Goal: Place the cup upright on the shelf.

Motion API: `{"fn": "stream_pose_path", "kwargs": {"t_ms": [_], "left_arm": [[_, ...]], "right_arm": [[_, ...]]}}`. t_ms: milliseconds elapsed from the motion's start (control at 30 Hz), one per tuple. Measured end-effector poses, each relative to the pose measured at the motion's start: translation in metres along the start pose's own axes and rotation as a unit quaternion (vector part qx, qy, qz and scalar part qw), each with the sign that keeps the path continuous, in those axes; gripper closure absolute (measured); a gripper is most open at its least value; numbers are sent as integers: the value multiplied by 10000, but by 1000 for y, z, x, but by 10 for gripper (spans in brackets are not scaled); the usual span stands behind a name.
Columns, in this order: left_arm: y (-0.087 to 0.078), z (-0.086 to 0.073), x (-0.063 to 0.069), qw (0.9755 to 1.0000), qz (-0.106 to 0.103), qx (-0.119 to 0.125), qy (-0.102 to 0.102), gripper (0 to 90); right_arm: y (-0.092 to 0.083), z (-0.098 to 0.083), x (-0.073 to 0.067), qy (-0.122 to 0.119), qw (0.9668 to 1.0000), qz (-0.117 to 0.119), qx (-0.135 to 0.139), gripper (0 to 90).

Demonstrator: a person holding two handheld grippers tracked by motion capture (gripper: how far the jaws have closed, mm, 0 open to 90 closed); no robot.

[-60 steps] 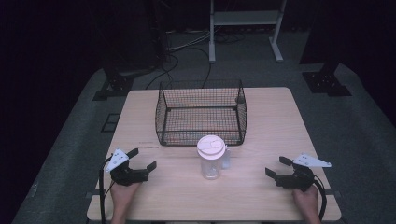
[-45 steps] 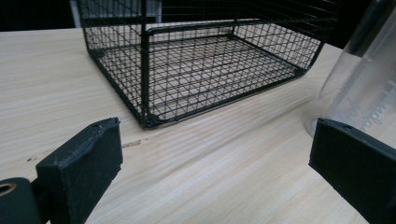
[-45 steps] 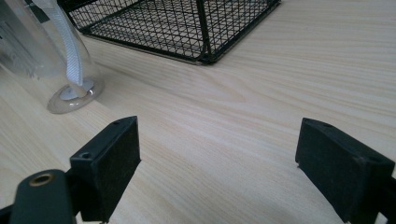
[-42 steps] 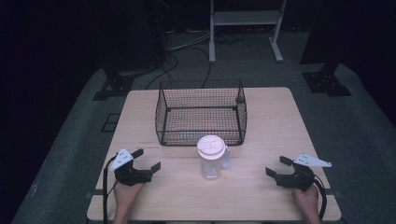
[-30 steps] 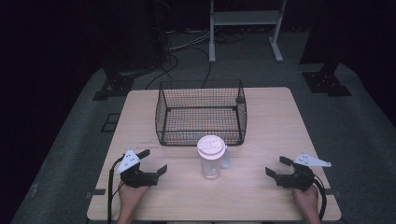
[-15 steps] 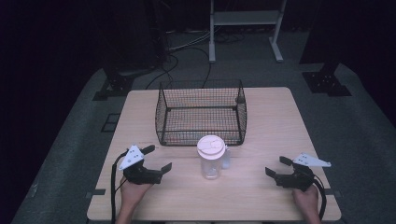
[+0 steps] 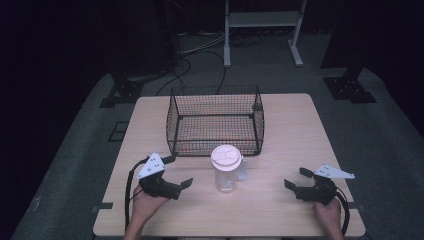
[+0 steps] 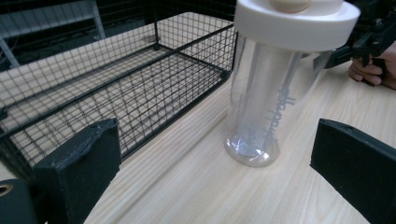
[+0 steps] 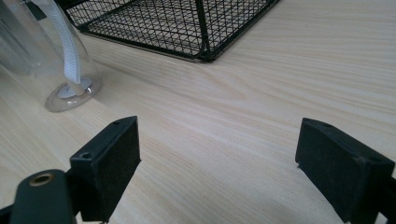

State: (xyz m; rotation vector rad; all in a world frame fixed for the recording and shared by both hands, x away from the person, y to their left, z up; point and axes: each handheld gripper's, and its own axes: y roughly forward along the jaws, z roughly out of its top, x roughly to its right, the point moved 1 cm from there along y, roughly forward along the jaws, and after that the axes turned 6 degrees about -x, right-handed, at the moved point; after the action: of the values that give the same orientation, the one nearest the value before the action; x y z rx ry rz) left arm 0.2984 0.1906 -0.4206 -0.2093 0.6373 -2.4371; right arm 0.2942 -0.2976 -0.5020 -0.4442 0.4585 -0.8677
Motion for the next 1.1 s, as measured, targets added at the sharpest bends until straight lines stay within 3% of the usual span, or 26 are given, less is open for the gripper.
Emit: {"fn": "stream_pose_path", "kwargs": {"t_ms": [433,667,1100], "left_arm": [[8,16,18,9991,-241,-90,331,9],[10,25,22,9985,-415,-20,361,10],[17,40,31,9963,-598,-146,596,10]], "right_arm": [[0,0,0,13,10000,-18,29,129],[-1,0,1,28,10000,-1,55,129],[-1,0,1,20,10000,7,66,129]]}}
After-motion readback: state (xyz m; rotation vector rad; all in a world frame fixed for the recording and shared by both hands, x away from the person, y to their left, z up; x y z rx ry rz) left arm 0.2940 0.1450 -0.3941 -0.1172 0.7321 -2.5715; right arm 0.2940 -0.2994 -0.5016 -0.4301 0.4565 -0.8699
